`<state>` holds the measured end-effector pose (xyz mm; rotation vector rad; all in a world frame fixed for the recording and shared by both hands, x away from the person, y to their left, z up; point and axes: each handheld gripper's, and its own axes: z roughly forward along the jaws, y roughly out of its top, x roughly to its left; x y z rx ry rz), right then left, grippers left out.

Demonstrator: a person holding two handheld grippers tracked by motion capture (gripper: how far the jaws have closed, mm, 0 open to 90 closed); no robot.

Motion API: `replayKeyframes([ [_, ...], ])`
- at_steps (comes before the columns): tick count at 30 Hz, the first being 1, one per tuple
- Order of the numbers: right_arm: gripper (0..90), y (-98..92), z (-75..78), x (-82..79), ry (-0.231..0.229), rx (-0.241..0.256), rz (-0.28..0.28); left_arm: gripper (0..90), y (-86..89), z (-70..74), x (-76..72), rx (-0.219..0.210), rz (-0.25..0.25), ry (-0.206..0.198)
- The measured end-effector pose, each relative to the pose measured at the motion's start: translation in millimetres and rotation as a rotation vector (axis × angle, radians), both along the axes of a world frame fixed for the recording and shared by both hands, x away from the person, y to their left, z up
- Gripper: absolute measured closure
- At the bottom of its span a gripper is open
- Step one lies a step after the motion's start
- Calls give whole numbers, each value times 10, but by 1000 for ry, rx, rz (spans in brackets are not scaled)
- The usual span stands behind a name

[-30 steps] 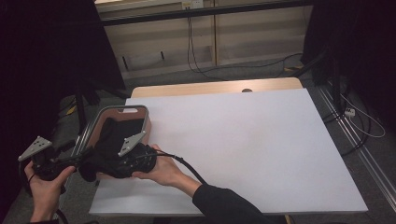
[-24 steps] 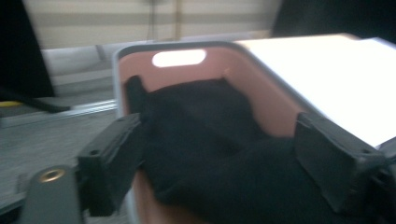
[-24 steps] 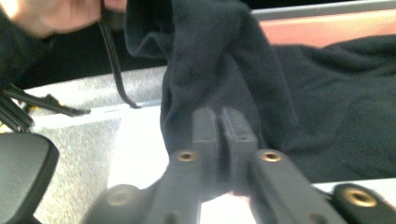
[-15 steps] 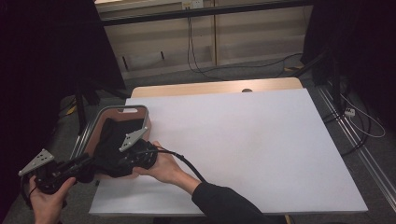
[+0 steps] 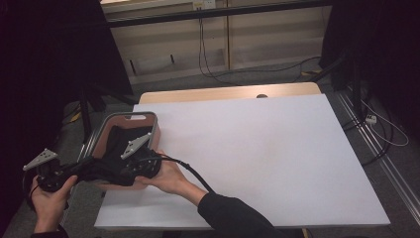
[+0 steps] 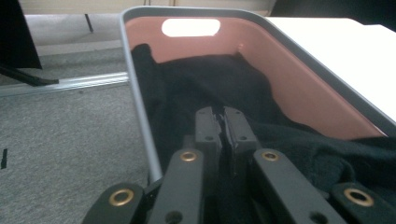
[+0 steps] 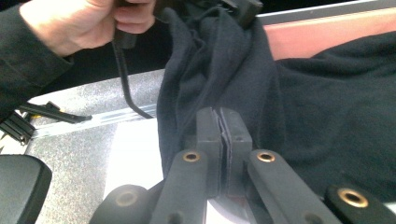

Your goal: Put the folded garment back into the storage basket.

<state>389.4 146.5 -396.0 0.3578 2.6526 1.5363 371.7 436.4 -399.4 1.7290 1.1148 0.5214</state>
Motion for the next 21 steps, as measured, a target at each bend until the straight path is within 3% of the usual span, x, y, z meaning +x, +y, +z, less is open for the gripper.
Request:
replayKeyframes([
  [8,876,31,-11,83,9,-30,1,855,-30,-22,172,33,-31,41],
  [17,875,-71,-74,190,9,-66,-27,846,-124,-104,139,123,-67,68],
  [21,874,-61,-103,205,3,-78,-36,846,-138,-132,139,124,-61,72],
])
